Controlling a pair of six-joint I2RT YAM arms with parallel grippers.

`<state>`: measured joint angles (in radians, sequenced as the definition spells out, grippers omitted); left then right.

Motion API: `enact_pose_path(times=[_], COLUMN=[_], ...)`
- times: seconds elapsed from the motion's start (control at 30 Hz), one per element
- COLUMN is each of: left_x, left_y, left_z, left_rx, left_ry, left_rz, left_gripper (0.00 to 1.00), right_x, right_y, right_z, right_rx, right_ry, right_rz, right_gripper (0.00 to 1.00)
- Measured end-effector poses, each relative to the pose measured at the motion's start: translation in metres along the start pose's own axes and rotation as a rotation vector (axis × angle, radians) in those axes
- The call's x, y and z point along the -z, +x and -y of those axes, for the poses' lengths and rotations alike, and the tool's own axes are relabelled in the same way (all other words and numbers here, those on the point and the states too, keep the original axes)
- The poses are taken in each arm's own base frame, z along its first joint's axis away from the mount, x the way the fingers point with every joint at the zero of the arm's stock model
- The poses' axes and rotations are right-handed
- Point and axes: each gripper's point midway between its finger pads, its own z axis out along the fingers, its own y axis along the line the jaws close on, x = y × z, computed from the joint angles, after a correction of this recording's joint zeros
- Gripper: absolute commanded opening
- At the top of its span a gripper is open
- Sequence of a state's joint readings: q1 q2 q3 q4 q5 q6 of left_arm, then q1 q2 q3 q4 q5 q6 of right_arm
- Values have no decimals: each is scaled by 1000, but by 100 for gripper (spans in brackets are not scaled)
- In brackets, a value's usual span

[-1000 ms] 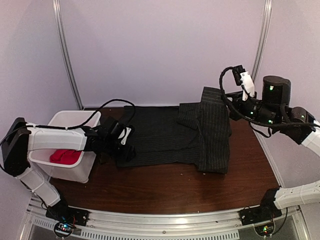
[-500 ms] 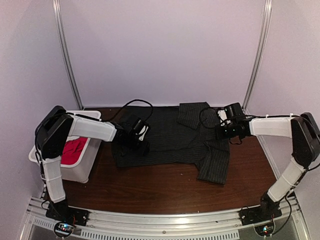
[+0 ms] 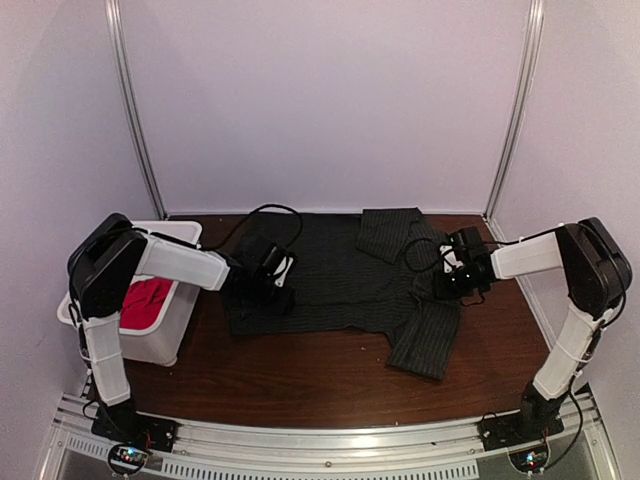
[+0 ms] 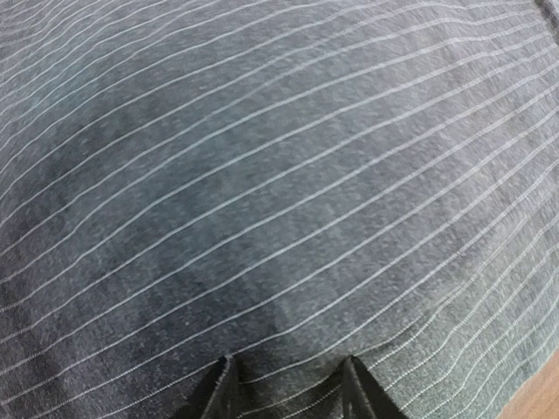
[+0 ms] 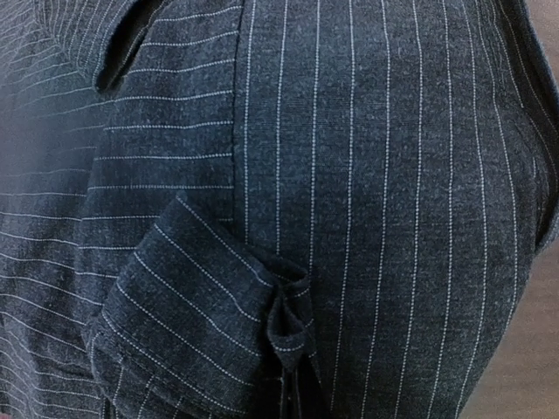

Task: Fold and stack the mixed laundry pile
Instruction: Fold the flattened shirt at the center of the board.

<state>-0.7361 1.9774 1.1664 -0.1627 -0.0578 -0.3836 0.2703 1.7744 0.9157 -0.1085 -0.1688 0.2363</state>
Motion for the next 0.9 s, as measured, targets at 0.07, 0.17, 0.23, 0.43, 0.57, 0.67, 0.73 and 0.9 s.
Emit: enact_pose_path(times=[0.07,0.17,0.23,0.43,0.57,0.67,0.73,0.9], left_x=[6,16,22,47,61,69,71,50], left_y=[9,26,37,73,59,-10,-70,-145], left_z=[-1,1,6,42,76,107,133,168], left_rx=[0,-10,-24,-130,-190,-198,-203,-181], left_ry=[9,20,29,91,155,215,266,370], left_rz=[0,-10,-19,-84,-79,44,164,305], left_gripper=[38,36,35,43,51,54,54,57], right_x=[10,23,32,59,73,84,91,95], right_y=[15,37,51,87,88,74,63,53], right_z=[1,-1,-4,-7,-11,-17,-21,-26], right_rx=[-18,-48,-66,-124,-137,-140,-137,-133], right_ry=[-8,-34,-51,-93,-116,-147,-164,-183], right_rz=[-15,-44,-68,-111,-97,-45,-13,11], right_gripper=[0,0,0,0,0,0,0,0])
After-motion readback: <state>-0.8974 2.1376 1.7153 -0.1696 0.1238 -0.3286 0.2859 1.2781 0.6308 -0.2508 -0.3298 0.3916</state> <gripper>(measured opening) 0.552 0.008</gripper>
